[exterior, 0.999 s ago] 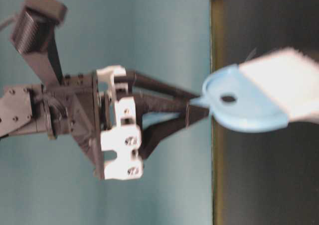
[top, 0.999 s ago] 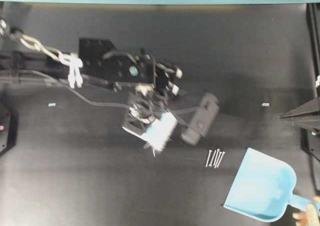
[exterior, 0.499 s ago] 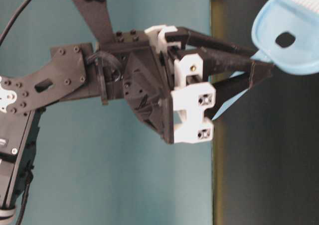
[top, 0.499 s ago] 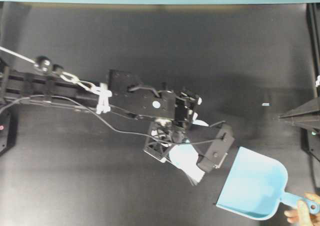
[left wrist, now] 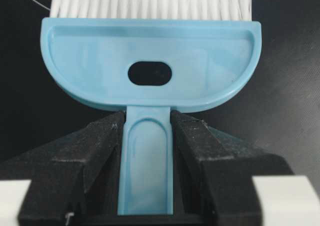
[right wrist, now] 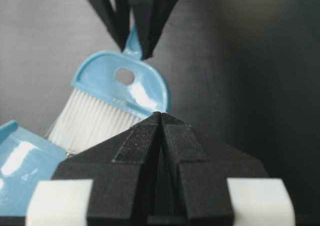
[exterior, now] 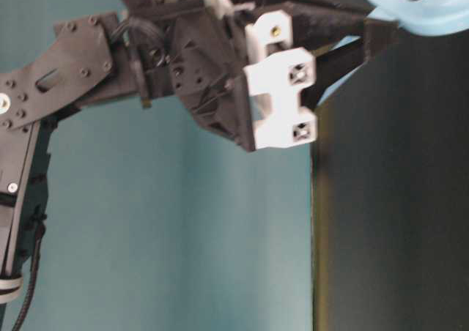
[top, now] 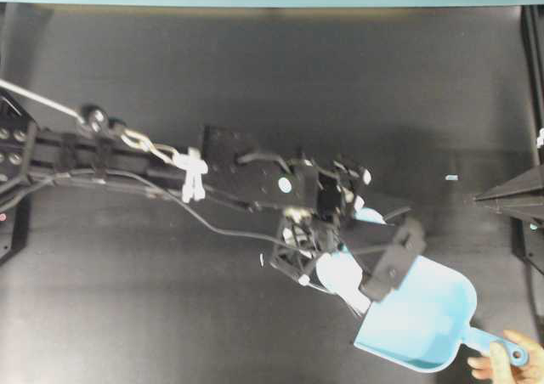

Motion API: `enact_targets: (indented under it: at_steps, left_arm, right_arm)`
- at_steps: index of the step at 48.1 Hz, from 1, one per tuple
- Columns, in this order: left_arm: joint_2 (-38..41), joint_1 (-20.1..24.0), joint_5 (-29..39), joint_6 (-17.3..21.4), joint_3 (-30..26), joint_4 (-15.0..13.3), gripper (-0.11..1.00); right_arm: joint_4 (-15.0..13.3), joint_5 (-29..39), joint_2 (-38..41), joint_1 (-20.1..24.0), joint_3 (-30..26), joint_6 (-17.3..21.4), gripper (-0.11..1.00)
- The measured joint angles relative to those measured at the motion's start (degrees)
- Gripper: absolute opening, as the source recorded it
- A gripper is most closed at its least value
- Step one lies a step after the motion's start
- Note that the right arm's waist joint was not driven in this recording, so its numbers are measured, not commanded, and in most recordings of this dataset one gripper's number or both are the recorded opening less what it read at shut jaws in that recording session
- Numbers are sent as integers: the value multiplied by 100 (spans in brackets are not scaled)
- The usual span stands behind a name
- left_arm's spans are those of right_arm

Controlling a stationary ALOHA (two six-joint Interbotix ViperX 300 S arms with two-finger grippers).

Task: Hold the dustpan with a person, while the left arm uses a hand brush to gather the screws into the dustpan.
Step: 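Sweep the brush toward the lower right, pushing screws into the dustpan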

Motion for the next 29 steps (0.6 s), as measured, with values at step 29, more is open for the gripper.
enact_targets:
  at_steps: [29]
  left_arm:
    - [914, -316, -97, 246, -1916, -9, 32]
  right_arm:
    - [0, -9, -18, 0, 26, 0, 0]
